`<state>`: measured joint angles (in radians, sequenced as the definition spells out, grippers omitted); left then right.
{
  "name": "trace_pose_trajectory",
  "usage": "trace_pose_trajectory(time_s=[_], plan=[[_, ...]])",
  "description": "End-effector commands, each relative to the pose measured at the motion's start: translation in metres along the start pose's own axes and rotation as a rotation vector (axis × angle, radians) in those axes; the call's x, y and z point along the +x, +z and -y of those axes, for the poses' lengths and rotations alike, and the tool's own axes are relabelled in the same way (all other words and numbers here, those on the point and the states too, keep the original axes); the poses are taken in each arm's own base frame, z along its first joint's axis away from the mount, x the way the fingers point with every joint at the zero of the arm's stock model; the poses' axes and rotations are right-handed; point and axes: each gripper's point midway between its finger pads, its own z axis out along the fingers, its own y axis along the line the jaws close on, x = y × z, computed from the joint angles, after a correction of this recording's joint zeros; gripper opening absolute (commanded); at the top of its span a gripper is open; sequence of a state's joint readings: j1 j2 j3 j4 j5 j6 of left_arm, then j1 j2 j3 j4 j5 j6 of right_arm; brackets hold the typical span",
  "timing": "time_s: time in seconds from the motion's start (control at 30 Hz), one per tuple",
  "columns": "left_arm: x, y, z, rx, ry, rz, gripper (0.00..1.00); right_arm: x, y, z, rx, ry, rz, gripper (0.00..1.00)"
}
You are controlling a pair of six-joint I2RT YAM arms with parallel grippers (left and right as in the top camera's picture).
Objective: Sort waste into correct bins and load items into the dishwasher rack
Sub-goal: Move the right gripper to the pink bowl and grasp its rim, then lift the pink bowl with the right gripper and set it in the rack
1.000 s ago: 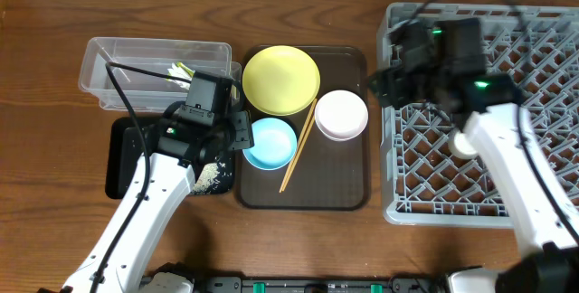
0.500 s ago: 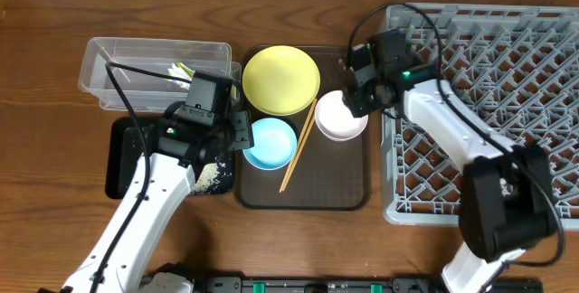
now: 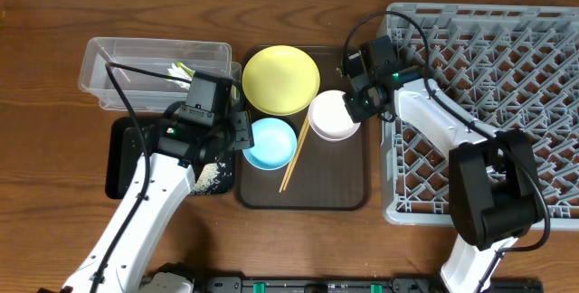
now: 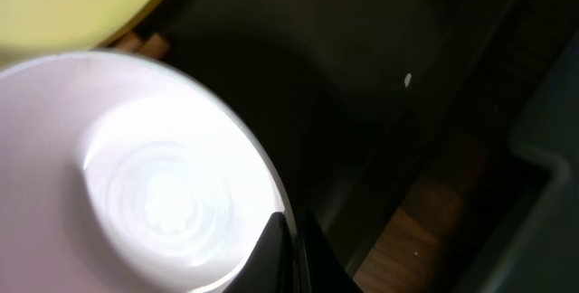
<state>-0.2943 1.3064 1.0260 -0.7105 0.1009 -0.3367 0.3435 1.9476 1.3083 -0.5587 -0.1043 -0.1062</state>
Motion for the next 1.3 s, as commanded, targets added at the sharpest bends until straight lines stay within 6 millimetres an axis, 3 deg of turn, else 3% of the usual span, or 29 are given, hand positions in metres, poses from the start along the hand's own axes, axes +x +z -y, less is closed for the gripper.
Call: trace_pose_trajectory(time_s=[0.0,0.13,0.37,0.47,0.57,0.7,0.8,0.93,1.1,1.27], plan=[[-0.002,0.0,-0.003,-0.014,-0.004,0.002,0.54,-0.01,-0.014,0.002,0.026,-0.002,0.039,0.01],[-0.002,0.0,-0.003,-0.014,-0.004,0.002,0.54,-0.032,-0.052,0.015,0.081,0.006,0.138,0.01],[-0.002,0.0,-0.003,-0.014,-0.004,0.003,0.54,-0.072,-0.169,0.086,0.503,0.079,0.419,0.01],[-0.002,0.0,-0.003,-0.014,-0.004,0.003,0.54,-0.083,-0.207,0.105,0.654,0.042,0.49,0.01],[-0.002,0.0,-0.003,-0.014,-0.004,0.003,0.55,-0.088,-0.233,0.128,0.826,0.014,0.509,0.01],[-0.002,0.0,-0.003,-0.014,-0.004,0.003,0.55,-0.093,-0.252,0.158,1.018,-0.043,0.478,0.01],[-0.002,0.0,-0.003,-0.014,-0.004,0.003,0.55,-0.098,-0.256,0.176,1.104,-0.079,0.463,0.01],[-0.002,0.0,-0.003,-0.014,-0.004,0.003,0.55,-0.103,-0.244,0.193,1.147,-0.122,0.429,0.01],[-0.002,0.0,-0.003,-0.014,-0.004,0.003,0.55,-0.097,-0.206,0.21,1.142,-0.132,0.355,0.01],[-0.002,0.0,-0.003,-0.014,-0.004,0.003,0.55,-0.091,-0.168,0.214,1.124,-0.156,0.281,0.01]])
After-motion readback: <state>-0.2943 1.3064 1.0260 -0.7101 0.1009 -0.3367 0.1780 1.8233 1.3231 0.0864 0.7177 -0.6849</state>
